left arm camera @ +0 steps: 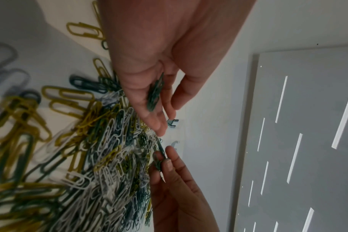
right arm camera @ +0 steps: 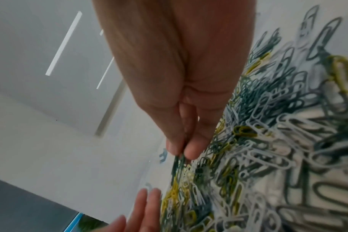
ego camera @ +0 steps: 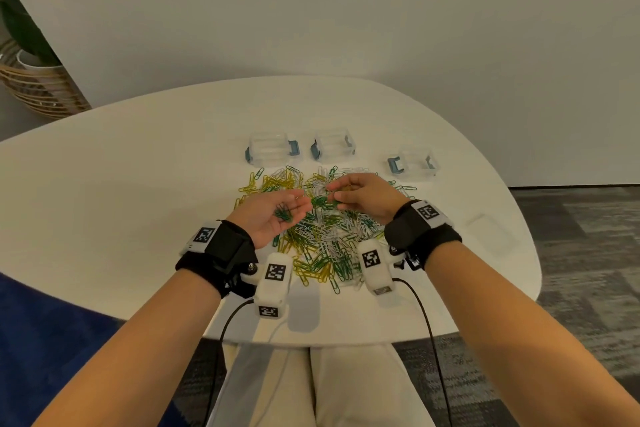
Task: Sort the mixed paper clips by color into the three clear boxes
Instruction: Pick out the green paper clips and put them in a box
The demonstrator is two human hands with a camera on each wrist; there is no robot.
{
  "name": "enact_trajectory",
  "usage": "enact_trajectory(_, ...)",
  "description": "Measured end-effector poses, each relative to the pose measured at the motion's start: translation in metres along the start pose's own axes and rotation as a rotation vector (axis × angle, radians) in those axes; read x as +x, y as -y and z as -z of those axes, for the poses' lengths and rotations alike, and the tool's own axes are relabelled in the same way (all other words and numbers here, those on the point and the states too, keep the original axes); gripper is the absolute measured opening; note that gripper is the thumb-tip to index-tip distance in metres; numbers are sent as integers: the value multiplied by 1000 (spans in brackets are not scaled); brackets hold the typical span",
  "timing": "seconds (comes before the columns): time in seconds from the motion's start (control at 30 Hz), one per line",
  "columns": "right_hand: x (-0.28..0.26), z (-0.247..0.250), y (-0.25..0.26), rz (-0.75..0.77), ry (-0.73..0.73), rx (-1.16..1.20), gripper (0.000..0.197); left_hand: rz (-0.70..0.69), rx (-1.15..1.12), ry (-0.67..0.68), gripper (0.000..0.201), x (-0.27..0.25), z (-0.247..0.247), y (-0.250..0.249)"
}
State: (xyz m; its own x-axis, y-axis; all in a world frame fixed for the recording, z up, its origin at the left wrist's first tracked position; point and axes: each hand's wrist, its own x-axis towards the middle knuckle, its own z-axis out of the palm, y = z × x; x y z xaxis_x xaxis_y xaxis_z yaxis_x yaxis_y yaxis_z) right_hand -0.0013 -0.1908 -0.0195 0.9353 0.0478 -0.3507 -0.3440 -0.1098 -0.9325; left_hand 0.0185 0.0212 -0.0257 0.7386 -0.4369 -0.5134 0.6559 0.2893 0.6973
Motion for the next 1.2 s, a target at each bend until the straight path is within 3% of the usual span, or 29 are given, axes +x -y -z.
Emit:
enact_trajectory(0.17,-8,-1,3,-5,87,180,22,60,60,63,30,2,-7,6)
enact_trajectory(0.3,-11,-12,7,-6,125,110,23,90,-48,133,29,0,-19,14)
enact_trajectory(0.4,-15,-16,14,23,189,27,28,57,-138,102,29,4,-23,21)
enact_trajectory(0.47,-15,-14,17,101,129,-70,28,42,-170,75,32,7,-20,24)
enact_trajectory(0.53,-10,-6,16,149,-74,-212,24,49,-215,28,31,7,-13,23)
enact_trajectory(0.6,-3,3,9,140,-247,-446,21,52,-234,-33,25,7,-3,17)
enact_trajectory(0.63,-2,5,5,130,-264,-590,19,57,-241,-60,24,7,1,13)
enact_trajectory(0.7,-1,0,-1,138,-192,-816,21,72,-275,-100,26,9,10,5)
enact_trajectory(0.83,-1,-23,-12,181,-30,-1006,27,115,-297,-86,37,6,27,-5)
enact_trajectory(0.97,4,-20,-12,204,-85,-1122,13,68,-3,-187,41,-2,38,-12)
enact_trajectory(1.07,-1,-27,-4,272,-136,-1089,21,53,472,-236,35,-11,38,-16)
enact_trajectory(1.2,-12,-68,-1,266,104,-1042,37,-23,1280,-201,34,-14,29,-12)
